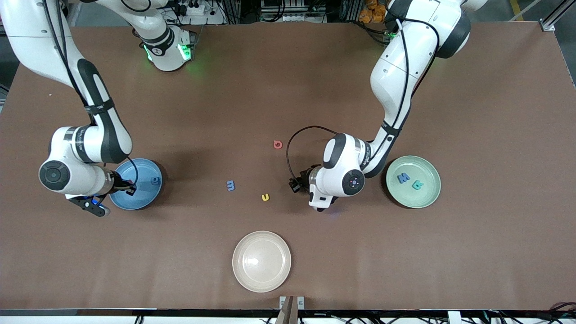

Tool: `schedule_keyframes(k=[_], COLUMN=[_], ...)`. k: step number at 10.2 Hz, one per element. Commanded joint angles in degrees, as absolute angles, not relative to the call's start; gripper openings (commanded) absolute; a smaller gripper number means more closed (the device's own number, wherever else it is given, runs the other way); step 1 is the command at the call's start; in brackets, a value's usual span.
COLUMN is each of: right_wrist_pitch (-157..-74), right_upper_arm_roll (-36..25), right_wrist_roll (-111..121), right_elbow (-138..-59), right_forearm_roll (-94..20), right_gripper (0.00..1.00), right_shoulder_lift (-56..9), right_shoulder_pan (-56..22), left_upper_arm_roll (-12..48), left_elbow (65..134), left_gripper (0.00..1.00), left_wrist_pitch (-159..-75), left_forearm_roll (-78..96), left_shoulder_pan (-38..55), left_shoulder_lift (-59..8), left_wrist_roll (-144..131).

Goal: Sort upper and lower case letters into plates
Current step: 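Lower the pink m into the blue plate and open the right gripper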

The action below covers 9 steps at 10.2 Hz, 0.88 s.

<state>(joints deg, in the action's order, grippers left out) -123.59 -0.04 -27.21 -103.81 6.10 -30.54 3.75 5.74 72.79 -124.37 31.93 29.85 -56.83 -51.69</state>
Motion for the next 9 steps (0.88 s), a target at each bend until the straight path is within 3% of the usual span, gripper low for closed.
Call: schedule_keyframes(k=[1, 2, 3, 6, 9], right_wrist_pitch=[-124.19, -123.41, -122.35, -121.73, -122.43], right_upper_arm_roll=[1.05, 1.05, 1.05, 1.49, 1.84], right_wrist_roll=[-25.58, -25.58, -25.32, -23.99, -24.95], right_elbow=[-104.59, -104.68, -104.68, -103.98, -101.61], right_forearm_roll=[7.03, 7.03, 7.03, 6.59, 5.81], right_gripper=[0.19, 0.73, 1.0, 1.0, 1.0], right_shoulder_lift=[-30.06, -29.88, -29.53, -29.18, -29.79], right_shoulder_pan=[5.45, 5.36, 5.54, 4.84, -3.48], left_upper_arm_roll=[4.31, 4.31, 4.31, 4.39, 5.01], left_elbow=[72.42, 72.42, 72.42, 72.33, 72.33], left_gripper=[0.48, 0.48, 0.48, 0.48, 0.48], left_wrist_pitch=[-124.54, -124.54, -124.54, -124.63, -124.63], left_forearm_roll=[32.61, 32.61, 32.61, 32.7, 32.87], left_shoulder_pan=[28.57, 28.56, 28.56, 29.26, 29.53], left_shoulder_lift=[-57.66, -57.66, -57.66, -57.83, -57.66], left_wrist_roll=[-50.8, -50.71, -50.8, -50.97, -52.21])
